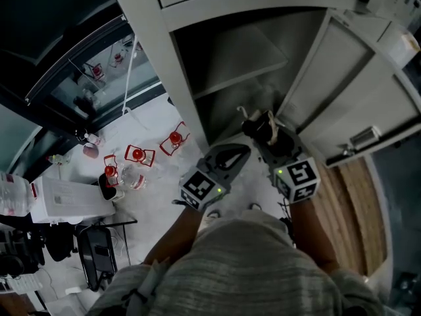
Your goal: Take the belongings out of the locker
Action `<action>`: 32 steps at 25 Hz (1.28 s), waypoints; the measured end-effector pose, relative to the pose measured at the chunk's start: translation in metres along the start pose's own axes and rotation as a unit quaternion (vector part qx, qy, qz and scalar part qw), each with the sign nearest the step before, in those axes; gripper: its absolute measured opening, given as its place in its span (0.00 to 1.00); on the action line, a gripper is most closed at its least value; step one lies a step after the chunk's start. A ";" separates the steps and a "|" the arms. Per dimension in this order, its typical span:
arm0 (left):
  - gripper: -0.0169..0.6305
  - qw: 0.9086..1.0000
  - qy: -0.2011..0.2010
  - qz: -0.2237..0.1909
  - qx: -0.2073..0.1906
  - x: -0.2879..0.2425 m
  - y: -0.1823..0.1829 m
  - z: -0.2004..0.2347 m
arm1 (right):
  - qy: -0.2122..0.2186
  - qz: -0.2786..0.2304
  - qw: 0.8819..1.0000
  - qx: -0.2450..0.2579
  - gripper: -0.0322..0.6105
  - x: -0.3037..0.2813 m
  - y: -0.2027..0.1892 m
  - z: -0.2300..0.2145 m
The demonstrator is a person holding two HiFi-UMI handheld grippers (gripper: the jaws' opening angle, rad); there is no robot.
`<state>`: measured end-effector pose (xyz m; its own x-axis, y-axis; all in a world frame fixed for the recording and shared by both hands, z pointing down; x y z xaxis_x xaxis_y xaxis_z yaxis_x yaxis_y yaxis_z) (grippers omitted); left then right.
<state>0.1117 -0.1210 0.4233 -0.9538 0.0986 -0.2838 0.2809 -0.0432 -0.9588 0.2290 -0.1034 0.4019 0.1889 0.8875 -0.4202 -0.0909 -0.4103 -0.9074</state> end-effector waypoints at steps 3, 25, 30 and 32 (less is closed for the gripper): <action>0.03 1.000 -0.003 0.001 -0.003 -0.003 0.001 0.000 | 0.005 -0.007 1.000 -0.009 0.37 0.005 -0.002 0.000; 0.03 0.999 -0.022 -0.011 -0.028 0.000 0.017 -0.011 | 0.016 -0.027 0.999 -0.022 0.37 0.040 -0.020 -0.002; 0.03 1.000 -0.020 -0.014 -0.008 0.002 0.020 -0.015 | 0.033 -0.036 0.999 -0.014 0.37 0.048 -0.011 0.008; 0.03 1.000 -0.019 -0.014 -0.005 0.003 0.021 -0.016 | 0.041 -0.034 0.998 -0.019 0.37 0.049 -0.008 0.012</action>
<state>0.1168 -0.1060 0.4023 -0.9646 0.0615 -0.2564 0.2550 -0.0304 -0.9665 0.2267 -0.0542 0.3889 0.2730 0.8941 -0.3551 -0.0385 -0.3587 -0.9327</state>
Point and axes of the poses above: the fingertips, and each gripper's own axes: x backward along the fingers, z to its left, y out of its top, the point moved 6 cm from there along x, backward along the fingers, and after that the axes turned 11 degrees about z, right-handed, at the moved point
